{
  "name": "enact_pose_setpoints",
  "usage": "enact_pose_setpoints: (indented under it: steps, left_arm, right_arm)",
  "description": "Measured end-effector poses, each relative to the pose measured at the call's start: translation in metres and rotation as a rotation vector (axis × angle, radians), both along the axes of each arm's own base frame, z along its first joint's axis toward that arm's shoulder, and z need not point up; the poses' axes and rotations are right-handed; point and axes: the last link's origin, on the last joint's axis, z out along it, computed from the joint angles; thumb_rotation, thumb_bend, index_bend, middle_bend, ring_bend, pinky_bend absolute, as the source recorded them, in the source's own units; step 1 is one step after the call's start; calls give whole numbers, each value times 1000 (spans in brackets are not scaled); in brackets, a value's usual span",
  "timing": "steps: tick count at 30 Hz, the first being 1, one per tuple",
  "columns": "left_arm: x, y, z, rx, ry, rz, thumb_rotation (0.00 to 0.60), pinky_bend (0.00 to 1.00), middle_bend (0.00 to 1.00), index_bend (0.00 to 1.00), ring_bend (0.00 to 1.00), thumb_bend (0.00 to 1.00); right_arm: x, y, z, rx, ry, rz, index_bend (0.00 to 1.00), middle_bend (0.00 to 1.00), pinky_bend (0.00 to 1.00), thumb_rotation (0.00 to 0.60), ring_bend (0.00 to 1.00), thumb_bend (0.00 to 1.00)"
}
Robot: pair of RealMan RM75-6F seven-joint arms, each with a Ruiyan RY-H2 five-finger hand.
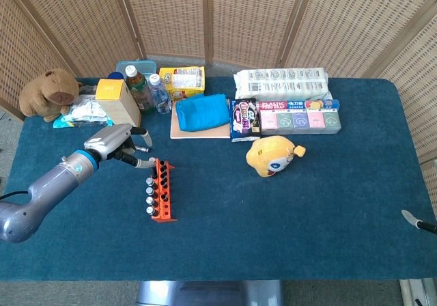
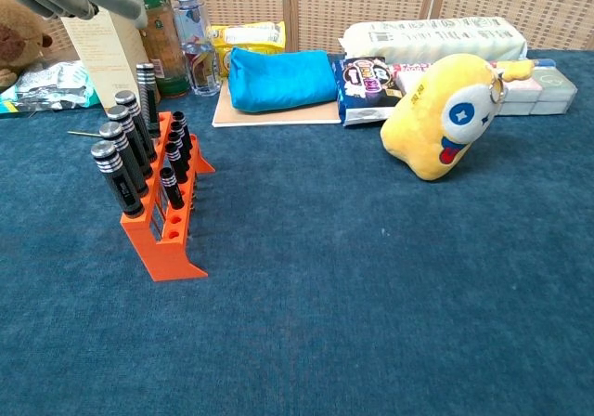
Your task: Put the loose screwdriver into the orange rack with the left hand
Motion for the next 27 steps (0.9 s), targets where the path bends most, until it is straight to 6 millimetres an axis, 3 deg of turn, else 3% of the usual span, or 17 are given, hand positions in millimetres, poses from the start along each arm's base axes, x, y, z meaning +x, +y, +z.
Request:
enact_pose_setpoints:
  steps: [3,11,27]
  left_arm:
    - [0,0,-1,-10,9,13,227,1000,1000,548,954,73]
    - [-2,3,-1,20,35,9,218,1000,1000,552,949,74]
    - [0,13,-30,5,127,6,205,1000,1000,553,944,78]
  right_arm:
    - [0,0,0,0,-1,-1,84,0,0,600,0,0]
    - [0,0,-1,4,1,0,84,0,0,600,0,0]
    - [0,0,-1,2,0,-4,84,0,0,600,0,0]
